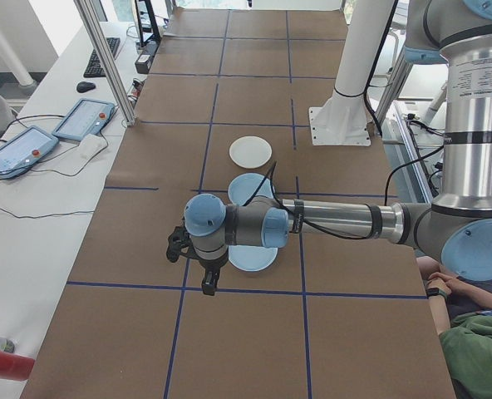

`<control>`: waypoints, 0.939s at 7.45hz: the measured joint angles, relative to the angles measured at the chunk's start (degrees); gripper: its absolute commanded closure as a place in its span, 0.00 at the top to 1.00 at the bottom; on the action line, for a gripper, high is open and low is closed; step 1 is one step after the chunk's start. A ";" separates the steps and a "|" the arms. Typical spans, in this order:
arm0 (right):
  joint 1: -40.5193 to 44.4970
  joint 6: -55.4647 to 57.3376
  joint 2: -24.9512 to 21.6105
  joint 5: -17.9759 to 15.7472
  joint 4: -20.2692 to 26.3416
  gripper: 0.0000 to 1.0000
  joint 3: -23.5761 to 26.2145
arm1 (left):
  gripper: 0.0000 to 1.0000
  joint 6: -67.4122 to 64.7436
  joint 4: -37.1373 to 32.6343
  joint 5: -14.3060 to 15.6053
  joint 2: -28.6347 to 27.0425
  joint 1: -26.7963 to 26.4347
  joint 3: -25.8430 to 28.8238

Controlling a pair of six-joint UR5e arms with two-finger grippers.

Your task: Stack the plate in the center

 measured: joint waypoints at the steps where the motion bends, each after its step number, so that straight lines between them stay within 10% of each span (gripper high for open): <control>1: 0.00 0.00 0.00 0.00 0.00 1.00 0.00 | 1.00 0.01 0.06 0.45 0.15 0.02 -0.06; 7: 0.00 0.00 0.00 0.00 0.00 1.00 0.00 | 1.00 -0.30 -0.24 1.51 0.21 1.05 -0.03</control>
